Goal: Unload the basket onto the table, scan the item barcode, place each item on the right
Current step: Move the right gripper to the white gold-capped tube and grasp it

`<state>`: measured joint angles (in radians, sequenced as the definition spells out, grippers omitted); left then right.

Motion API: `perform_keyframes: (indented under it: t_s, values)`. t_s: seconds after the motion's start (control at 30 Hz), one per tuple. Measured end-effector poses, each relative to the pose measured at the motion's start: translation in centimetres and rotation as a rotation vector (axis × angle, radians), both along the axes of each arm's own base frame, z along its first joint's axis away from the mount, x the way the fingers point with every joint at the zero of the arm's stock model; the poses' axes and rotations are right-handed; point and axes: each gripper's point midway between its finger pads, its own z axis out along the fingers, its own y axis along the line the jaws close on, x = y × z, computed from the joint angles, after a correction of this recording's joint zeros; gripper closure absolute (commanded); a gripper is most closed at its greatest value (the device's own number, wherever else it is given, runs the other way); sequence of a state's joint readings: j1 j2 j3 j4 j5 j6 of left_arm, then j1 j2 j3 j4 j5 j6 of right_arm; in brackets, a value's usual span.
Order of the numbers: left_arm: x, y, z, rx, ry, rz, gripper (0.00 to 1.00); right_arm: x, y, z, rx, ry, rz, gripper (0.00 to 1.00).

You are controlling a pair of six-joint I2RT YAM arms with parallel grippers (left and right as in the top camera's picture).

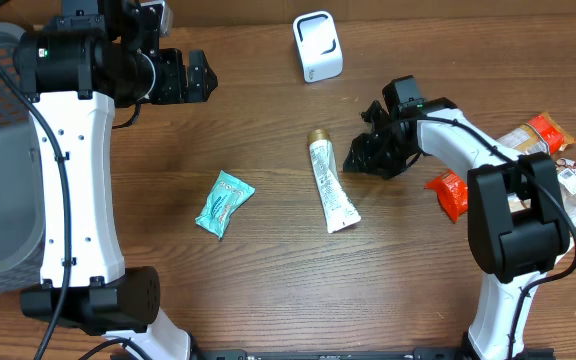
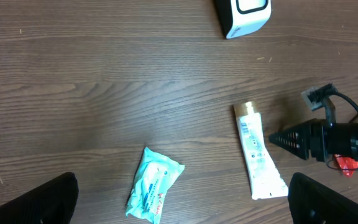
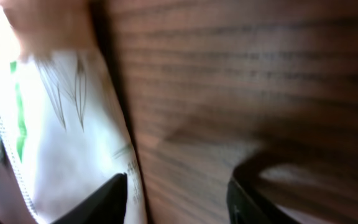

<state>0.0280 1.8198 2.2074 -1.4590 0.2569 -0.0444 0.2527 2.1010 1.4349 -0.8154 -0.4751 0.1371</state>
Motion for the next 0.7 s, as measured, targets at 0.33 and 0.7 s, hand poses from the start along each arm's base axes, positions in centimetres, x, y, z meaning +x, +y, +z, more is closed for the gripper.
perform_keyframes:
  t_s: [0.33,0.7]
  values:
    - [0.0,0.0,0.0,0.000,0.000,0.000,0.00,-0.5,2.6,3.7,0.229,-0.056,0.192,0.21]
    - [0.0,0.0,0.0,0.000,0.000,0.000,0.00,-4.2,5.3,1.1,0.139,-0.046,0.342,0.20]
